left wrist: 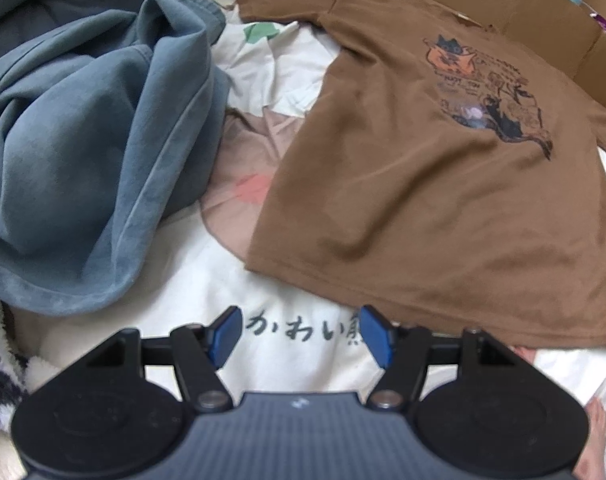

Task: Fold clothes

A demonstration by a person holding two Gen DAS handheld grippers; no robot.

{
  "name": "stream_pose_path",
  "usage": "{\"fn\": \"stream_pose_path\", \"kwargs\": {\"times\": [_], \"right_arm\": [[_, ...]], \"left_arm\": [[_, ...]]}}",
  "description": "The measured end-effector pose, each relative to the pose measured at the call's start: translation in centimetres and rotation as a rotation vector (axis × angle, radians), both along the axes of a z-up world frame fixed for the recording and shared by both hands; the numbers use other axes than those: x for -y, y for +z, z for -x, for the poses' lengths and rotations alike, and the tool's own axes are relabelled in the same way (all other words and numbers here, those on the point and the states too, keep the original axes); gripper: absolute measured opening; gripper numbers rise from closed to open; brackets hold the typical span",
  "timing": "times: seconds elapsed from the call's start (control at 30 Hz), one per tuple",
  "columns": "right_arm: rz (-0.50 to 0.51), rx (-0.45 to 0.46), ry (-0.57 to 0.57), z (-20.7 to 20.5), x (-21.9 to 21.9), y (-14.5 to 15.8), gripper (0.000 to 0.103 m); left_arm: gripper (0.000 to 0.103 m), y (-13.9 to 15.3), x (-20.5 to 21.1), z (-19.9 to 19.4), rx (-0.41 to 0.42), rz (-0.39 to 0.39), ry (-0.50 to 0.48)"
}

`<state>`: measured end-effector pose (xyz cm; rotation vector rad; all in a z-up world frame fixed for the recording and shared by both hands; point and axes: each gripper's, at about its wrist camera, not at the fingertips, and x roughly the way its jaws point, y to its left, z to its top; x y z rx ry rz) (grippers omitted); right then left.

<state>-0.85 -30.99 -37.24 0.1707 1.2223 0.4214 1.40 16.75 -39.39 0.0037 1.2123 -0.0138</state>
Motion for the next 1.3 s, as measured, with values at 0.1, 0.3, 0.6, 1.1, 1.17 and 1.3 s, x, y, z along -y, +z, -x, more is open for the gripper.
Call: {"fn": "stream_pose_path", "kwargs": {"times": [0.1, 0.3, 0.6, 1.1, 1.17, 1.3], "right_arm": [[-0.016, -0.012, -0.033, 0.5, 0.7, -0.4, 0.008], [-0.030, -0.017, -0.167, 0.3, 2.9, -1.5, 0.008], [-0.112, -0.069, -0.307, -0.3, 4.0, -4.5, 0.008], [-0.167, -0.031, -0.310, -0.3, 2.4, -4.4, 0.027], [-0.169, -0.035, -0.309, -0.3, 2.4, -4.5, 0.028], [-0.158, -0.060, -0.321, -0.3, 2.4, -5.6, 0.028]], "left_arm": [[0.067, -0.3, -0.5, -0.1, -0.008, -0.009, 0.006], [0.067, -0.5, -0.7, 0.0, -0.025, -0.019, -0.006], [0.067, -1.0, -0.2, -0.2, -0.054, -0.034, -0.035], [0.067, -0.5, 1.2, -0.1, -0.065, -0.076, -0.085], [0.067, -0.4, 1.3, -0.1, -0.068, -0.081, -0.088], [0.067, -0.4, 1.6, 0.0, -0.073, -0.084, -0.096]]}}
